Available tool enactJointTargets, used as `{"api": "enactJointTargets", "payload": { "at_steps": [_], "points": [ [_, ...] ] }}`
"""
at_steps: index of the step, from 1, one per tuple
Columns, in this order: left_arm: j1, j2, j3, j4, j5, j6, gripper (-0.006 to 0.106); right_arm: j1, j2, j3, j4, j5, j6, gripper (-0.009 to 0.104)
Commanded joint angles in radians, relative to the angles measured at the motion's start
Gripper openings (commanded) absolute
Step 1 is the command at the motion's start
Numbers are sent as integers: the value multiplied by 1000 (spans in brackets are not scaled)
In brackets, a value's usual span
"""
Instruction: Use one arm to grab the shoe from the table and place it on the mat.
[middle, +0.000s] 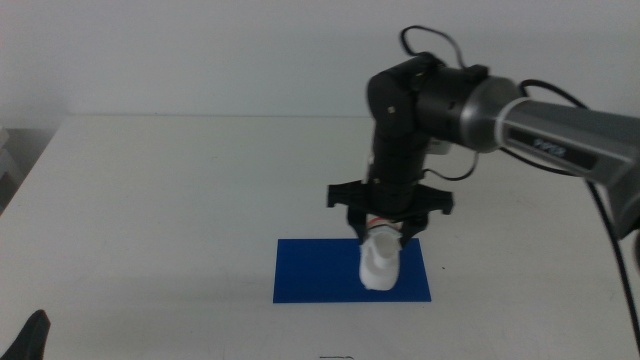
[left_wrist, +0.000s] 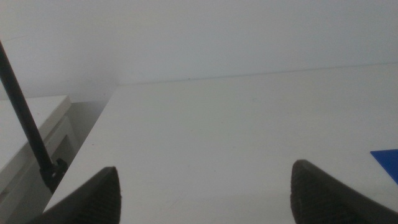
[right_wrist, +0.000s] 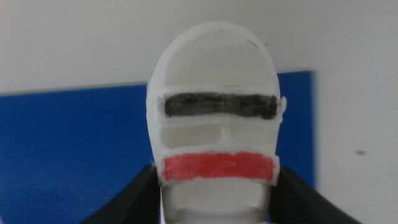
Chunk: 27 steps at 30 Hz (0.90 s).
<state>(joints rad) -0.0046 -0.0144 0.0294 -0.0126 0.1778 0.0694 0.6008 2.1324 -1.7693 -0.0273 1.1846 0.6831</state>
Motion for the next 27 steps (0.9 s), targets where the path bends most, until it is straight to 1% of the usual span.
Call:
{"api": "enactJointTargets", "payload": {
  "at_steps": [1,5,7,10,12,18,21,23,27],
  "points": [
    [-4,-19,-3,-9,-83,-15,94,23,-41,-66,-7,21,2,-1],
    [-4,-19,-3,-9,-83,-15,94,36,-32,-74,-10,31,-7,-1],
    [-4,-19,-3,-9,-83,-15,94,38,-32,-74,-17,28,-40,-1],
    [-4,-19,-3,-9,-83,-15,94,43,-32,-74,-30,9,-174,-1],
    [-4,-19,-3,-9,-83,-15,94,46,-32,-74,-35,-6,-343,-1],
    [-4,-19,-3,-9,-83,-15,94,64,-32,-74,-35,-13,-955,-1],
    [-4,-19,-3,-9,-83,-15,94,73,-32,-74,-12,-13,-1158,-1],
    [-4,-19,-3,-9,-83,-15,94,75,-32,-74,27,-9,-1259,-1],
    [-4,-19,-3,-9,-83,-15,94,75,-32,-74,67,12,-1444,-1]
  ]
}}
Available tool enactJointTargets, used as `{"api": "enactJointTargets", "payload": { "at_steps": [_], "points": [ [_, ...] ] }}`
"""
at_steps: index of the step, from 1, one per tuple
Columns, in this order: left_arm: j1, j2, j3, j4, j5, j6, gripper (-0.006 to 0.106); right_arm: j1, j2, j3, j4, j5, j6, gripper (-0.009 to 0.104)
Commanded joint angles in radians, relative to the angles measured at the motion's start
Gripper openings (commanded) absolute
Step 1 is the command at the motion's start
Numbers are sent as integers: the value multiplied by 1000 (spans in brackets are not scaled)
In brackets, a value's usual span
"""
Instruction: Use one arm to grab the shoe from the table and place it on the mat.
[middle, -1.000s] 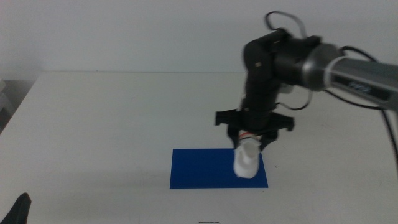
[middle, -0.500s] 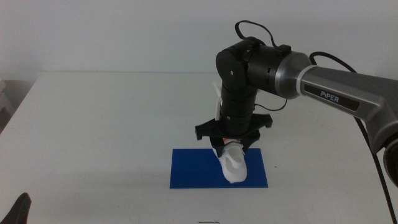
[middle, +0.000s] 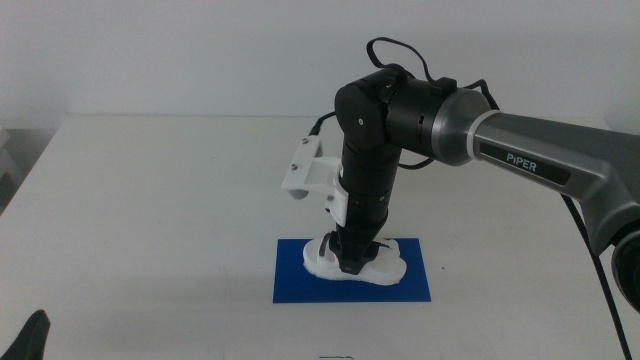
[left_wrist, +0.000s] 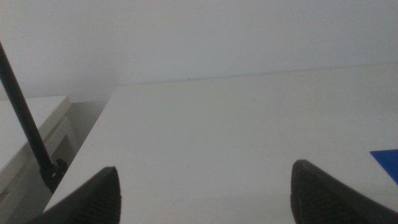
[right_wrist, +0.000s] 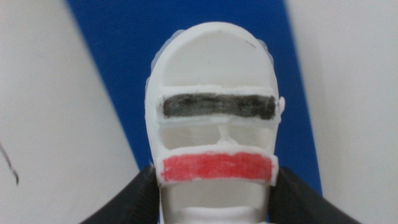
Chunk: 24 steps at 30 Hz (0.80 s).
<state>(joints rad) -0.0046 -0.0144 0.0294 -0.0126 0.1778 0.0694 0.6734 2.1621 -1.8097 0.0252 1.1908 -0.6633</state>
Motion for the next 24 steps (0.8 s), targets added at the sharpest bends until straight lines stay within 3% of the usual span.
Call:
{"api": "enactJointTargets", "payload": {
  "at_steps": [1,24],
  "points": [
    [-4,-19,-3,-9,-83,-15,94,2,-62,-34,16,5,-120,-1],
    [-4,-19,-3,-9,-83,-15,94,2,-28,-34,2,-35,-135,-1]
  ]
}}
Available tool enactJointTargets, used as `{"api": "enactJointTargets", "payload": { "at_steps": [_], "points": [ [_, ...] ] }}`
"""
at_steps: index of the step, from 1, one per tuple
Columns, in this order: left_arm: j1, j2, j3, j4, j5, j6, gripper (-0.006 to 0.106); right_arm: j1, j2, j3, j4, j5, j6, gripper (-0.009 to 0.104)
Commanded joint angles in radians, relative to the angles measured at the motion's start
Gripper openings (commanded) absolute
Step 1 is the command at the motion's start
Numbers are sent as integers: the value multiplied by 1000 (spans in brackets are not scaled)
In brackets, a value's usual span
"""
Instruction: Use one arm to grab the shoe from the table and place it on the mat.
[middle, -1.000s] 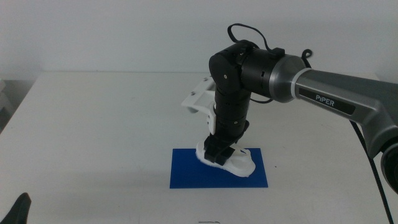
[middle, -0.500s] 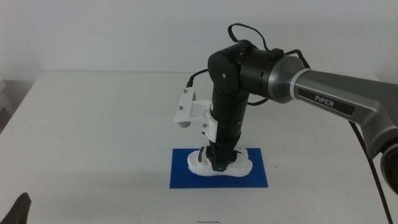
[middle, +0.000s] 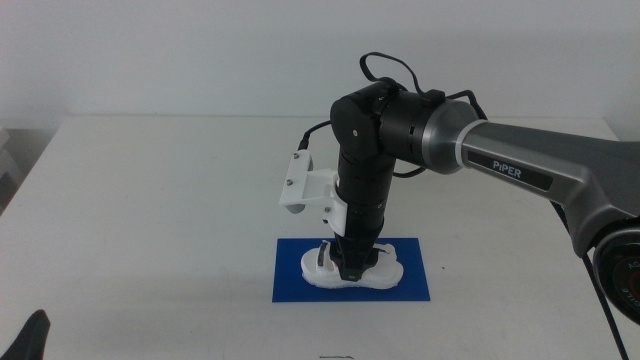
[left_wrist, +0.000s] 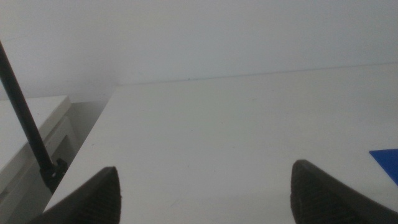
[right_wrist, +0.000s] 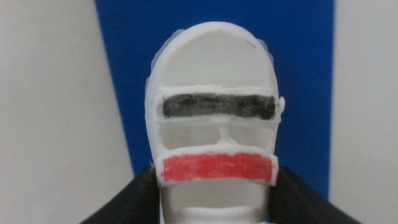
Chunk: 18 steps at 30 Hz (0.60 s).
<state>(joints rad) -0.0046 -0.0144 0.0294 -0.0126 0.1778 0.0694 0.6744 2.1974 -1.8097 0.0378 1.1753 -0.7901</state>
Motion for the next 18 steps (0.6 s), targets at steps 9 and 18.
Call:
{"api": "enactJointTargets", "payload": {
  "at_steps": [9,18],
  "points": [
    [-4,-19,-3,-9,-83,-15,94,1,-64,-34,-13,-40,-9,37],
    [-4,-19,-3,-9,-83,-15,94,-1,-102,-34,-6,-34,18,78]
  ]
}}
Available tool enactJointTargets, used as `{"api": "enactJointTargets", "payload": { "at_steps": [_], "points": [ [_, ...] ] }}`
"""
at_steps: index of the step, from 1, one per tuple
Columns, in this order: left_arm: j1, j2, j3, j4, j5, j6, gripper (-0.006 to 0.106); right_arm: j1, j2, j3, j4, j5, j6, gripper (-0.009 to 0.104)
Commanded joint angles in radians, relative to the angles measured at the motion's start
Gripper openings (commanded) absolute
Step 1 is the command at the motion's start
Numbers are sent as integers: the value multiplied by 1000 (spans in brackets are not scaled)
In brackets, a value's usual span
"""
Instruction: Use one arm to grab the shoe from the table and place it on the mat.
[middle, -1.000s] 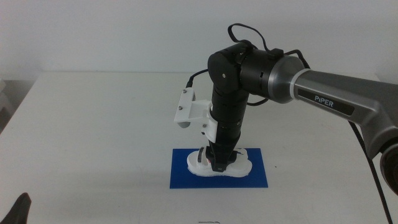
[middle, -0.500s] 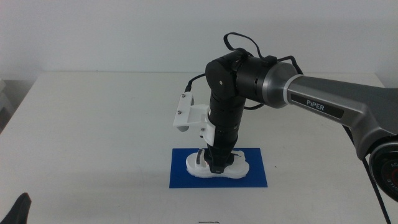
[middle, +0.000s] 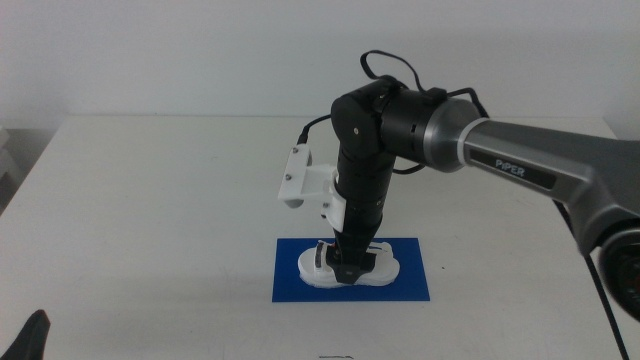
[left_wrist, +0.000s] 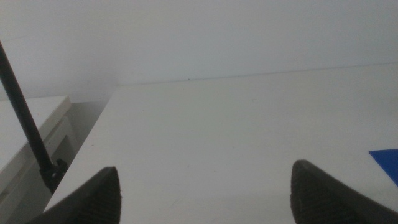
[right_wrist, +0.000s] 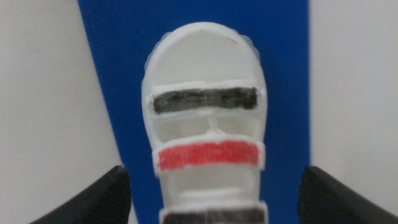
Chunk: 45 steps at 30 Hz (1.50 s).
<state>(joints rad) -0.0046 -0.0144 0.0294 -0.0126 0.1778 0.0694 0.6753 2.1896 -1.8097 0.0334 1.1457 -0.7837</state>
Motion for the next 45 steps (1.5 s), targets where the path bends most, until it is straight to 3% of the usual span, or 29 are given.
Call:
{"api": "enactJointTargets", "payload": {
  "at_steps": [1,5,15,22,29,36,45],
  "points": [
    [-4,-19,-3,-9,-83,-15,94,-5,-116,-33,4,-4,26,79],
    [-4,-19,-3,-9,-83,-15,94,-38,-265,59,17,-67,140,77],
    [-4,-19,-3,-9,-83,-15,94,-199,-793,673,9,-594,505,73],
    [-4,-19,-3,-9,-83,-15,94,-319,-1127,1001,-90,-859,701,73],
    [-4,-19,-3,-9,-83,-15,94,-450,-1445,1270,-128,-1039,759,75],
    [-4,-19,-3,-9,-83,-15,94,-523,-1659,1436,-102,-1081,754,86],
    [-4,-19,-3,-9,-83,-15,94,-523,-1843,1556,-61,-1082,729,86]
  ]
}}
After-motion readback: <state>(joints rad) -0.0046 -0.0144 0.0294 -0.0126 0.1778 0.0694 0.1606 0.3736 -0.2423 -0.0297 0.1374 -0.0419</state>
